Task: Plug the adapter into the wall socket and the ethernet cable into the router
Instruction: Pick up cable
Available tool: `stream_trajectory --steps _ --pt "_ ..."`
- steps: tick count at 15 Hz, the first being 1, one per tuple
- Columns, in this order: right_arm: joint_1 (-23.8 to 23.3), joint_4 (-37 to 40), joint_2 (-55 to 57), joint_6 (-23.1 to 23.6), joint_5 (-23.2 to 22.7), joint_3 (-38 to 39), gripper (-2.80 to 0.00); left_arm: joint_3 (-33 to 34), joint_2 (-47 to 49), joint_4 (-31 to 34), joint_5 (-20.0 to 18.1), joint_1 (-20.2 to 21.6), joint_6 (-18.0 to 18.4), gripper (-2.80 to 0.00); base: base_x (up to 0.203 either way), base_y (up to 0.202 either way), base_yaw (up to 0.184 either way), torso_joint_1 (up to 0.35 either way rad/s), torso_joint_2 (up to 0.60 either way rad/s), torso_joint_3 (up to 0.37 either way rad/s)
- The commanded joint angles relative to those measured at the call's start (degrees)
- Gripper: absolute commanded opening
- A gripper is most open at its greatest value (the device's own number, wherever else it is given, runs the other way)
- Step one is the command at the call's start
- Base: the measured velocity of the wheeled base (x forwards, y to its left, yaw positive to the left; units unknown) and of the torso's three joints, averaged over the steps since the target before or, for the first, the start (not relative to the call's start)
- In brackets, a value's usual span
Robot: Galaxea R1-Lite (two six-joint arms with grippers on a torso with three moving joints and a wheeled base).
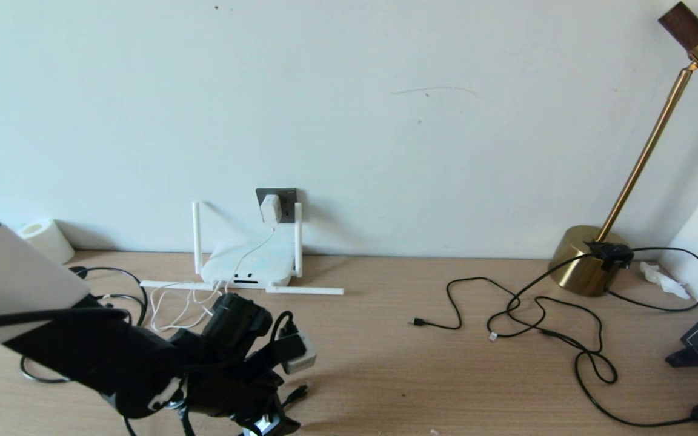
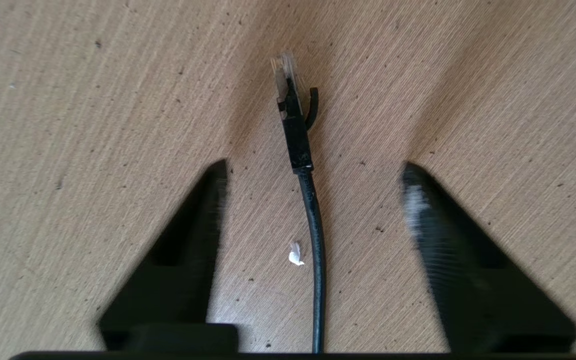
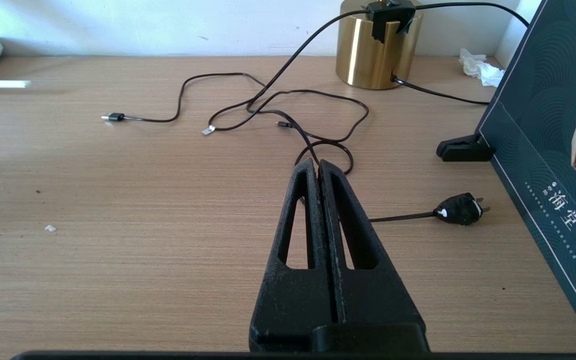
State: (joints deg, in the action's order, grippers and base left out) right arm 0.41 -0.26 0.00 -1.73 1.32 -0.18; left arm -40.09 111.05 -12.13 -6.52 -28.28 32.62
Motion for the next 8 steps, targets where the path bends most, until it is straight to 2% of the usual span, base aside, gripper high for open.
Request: stream_trajectory --steps 1,6,8 --pt "0.0 0.0 0.1 0.0 0.0 0.0 -2.8 0.1 1.2 -0.3 -0.1 0.0 0.2 -2.8 0.0 0.0 0.0 0.0 0.0 0.0" --pt "0.0 0.0 0.1 0.0 0.0 0.0 -2.8 3.3 1.1 -1.2 -0.1 -0.1 0.3 -2.8 0.0 0.0 0.0 0.0 0.0 0.0" --pt "0.0 0.0 0.1 0.0 0.0 0.0 -2.8 6.2 0.9 -5.3 -0.3 -0.1 0.3 -2.8 0.0 0.0 0.0 0.0 0.0 0.0"
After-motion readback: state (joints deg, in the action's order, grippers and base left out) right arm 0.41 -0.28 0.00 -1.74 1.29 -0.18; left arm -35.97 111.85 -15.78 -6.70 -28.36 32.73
